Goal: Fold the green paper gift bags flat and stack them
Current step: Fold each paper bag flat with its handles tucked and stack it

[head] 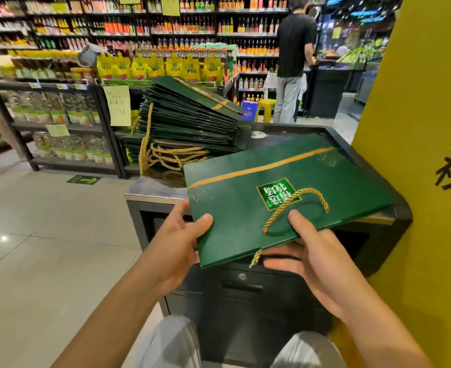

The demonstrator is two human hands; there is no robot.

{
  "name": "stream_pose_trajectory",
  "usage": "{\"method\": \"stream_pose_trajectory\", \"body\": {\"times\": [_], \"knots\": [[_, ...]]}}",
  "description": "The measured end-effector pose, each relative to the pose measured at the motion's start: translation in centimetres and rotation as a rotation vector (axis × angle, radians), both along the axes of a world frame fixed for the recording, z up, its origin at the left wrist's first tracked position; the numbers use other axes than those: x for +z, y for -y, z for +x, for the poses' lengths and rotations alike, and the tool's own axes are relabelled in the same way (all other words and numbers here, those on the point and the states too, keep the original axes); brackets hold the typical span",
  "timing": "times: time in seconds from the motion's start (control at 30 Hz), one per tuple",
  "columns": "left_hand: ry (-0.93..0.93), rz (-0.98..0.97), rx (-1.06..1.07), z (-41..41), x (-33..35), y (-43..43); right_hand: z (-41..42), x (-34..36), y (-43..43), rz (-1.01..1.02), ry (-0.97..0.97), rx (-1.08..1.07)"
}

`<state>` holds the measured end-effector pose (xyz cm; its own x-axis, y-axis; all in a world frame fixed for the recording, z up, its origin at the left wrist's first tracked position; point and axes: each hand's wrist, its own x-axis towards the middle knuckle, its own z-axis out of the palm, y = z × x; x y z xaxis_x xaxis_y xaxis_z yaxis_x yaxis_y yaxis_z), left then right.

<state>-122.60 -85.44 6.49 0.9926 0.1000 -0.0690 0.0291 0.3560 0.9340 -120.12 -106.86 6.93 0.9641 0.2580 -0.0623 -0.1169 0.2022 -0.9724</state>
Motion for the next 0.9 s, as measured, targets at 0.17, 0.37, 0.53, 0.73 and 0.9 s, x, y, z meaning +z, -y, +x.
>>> {"method": "stream_pose_trajectory", "body": {"times": [0.17, 0.37, 0.53, 0.73, 0.9], "knots": [[-0.023, 0.101, 0.08, 0.7, 0.2, -1.4, 0.7, -0.4, 2.7, -0.459, -0.048, 0.307], [-0.018, 0.157, 0.15, 1.0, 0.1, -1.9, 1.2, 1.8, 5.6, -0.605, 0.132, 0.435], [-0.025, 0.174, 0.199, 1.3, 0.0, -2.3, 1.3, 3.7, 7.0, -0.53, 0.304, 0.353], [-0.024, 0.211, 0.223, 1.6, 0.1, -3.0, 5.2, 2.2, 6.0, -0.844, 0.836, -0.164], [-0.01, 0.402, 0.265, 1.8, -0.1, -3.4, 9.4, 0.8, 4.8, -1.137, 0.837, 0.074]]}}
